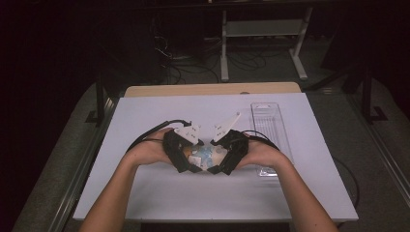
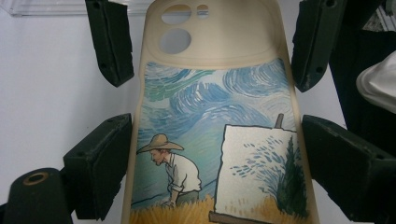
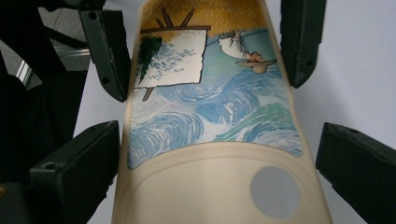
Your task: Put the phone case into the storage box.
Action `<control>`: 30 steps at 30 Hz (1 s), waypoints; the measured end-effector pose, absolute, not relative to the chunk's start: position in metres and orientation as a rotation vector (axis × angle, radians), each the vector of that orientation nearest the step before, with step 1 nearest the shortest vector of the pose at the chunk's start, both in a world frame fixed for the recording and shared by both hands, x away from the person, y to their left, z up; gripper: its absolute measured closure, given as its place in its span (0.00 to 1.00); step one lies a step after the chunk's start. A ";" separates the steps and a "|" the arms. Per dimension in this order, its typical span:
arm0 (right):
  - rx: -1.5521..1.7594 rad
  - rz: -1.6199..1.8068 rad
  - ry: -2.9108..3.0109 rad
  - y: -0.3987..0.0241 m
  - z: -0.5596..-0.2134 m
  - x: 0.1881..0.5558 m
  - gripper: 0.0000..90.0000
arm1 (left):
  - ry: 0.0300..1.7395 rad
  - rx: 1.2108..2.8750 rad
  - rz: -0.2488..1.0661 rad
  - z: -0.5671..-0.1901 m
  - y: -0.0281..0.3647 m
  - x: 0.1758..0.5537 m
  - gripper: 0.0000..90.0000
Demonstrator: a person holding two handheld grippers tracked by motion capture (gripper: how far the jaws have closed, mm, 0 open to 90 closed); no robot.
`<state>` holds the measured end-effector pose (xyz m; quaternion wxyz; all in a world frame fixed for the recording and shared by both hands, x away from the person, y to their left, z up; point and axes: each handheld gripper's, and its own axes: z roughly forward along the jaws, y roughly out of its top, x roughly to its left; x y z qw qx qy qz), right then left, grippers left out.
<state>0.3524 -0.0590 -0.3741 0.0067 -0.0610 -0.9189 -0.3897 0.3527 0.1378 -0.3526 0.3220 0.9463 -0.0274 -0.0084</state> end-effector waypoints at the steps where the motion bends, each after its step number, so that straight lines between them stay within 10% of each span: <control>1: -0.180 -1.209 -2.876 -0.058 -0.375 0.352 0.00 | -0.074 2.485 -0.021 -0.353 0.138 0.353 0.13; 30: -0.120 -1.110 -2.890 -0.053 -0.379 0.352 0.11 | -0.074 2.511 -0.029 -0.355 0.136 0.352 0.13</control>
